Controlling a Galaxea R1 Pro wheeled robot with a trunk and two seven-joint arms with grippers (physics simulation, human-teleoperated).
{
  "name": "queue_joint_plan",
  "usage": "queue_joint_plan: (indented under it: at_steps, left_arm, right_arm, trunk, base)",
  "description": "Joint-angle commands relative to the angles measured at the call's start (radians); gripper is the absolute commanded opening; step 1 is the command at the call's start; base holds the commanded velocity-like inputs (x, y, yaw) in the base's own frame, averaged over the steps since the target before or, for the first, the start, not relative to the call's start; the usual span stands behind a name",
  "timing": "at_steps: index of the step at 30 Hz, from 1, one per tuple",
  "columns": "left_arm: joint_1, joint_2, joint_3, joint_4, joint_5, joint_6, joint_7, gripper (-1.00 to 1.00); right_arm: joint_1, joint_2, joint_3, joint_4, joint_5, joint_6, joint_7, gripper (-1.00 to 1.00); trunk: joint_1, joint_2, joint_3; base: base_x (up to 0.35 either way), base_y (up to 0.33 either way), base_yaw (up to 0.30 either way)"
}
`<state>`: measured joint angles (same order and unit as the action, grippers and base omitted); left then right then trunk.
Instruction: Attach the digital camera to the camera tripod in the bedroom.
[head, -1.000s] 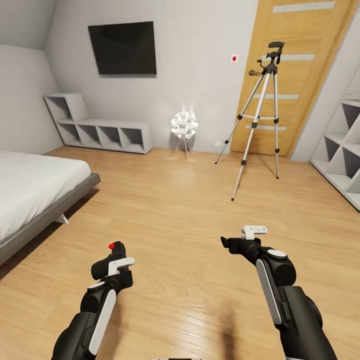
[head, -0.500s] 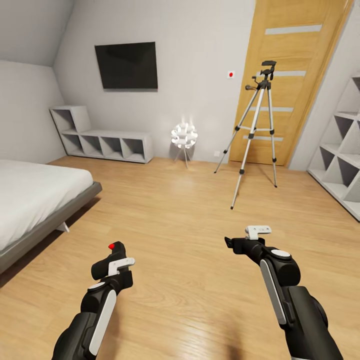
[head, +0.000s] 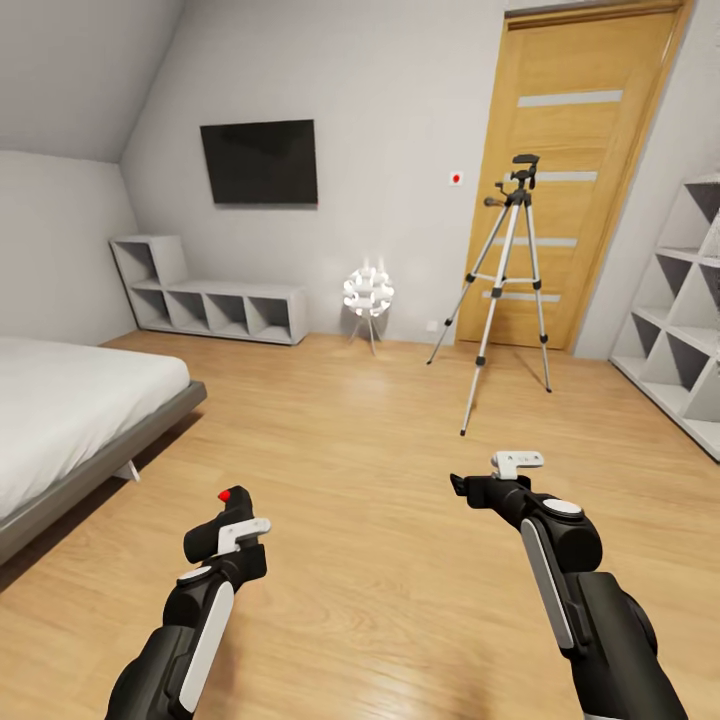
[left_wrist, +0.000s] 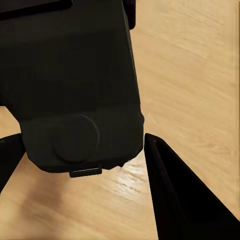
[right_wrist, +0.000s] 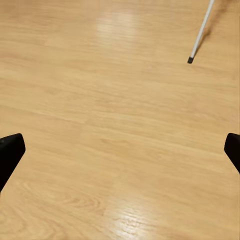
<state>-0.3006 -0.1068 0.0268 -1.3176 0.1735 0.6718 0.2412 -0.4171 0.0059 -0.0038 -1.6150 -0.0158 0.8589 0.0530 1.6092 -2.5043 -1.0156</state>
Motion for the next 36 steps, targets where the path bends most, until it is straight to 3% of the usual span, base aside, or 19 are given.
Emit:
queue_joint_plan:
  at_steps: [1, 20, 24, 36]
  left_arm:
    - [-0.001, -0.001, 0.001, -0.001, 0.007, 0.005, 0.004, -1.00]
    - [-0.002, -0.001, 0.001, 0.029, 0.018, -0.043, -0.002, -1.00]
    - [-0.002, -0.001, 0.000, 0.033, 0.039, -0.042, -0.007, -1.00]
    - [-0.002, 0.001, -0.001, 0.036, 0.048, -0.039, -0.012, -1.00]
  right_arm:
    - [-0.001, 0.000, -0.001, -0.001, -0.001, 0.005, 0.002, 1.00]
    - [0.000, -0.001, -0.001, -0.001, -0.001, 0.006, -0.001, 1.00]
    - [0.002, 0.000, 0.000, 0.000, -0.001, 0.006, 0.000, 1.00]
    - [0.005, 0.008, 0.001, -0.001, -0.001, 0.020, -0.004, 1.00]
  trunk:
    - [-0.001, 0.000, 0.003]
    - [-0.009, 0.004, 0.076]
    - [-0.024, 0.032, 0.089]
    - [-0.070, 0.116, 0.127]
  base:
    - [0.000, 0.000, 0.000]
    - [0.000, 0.000, 0.000]
    - [0.000, 0.000, -0.066]
    - [0.000, 0.000, -0.238]
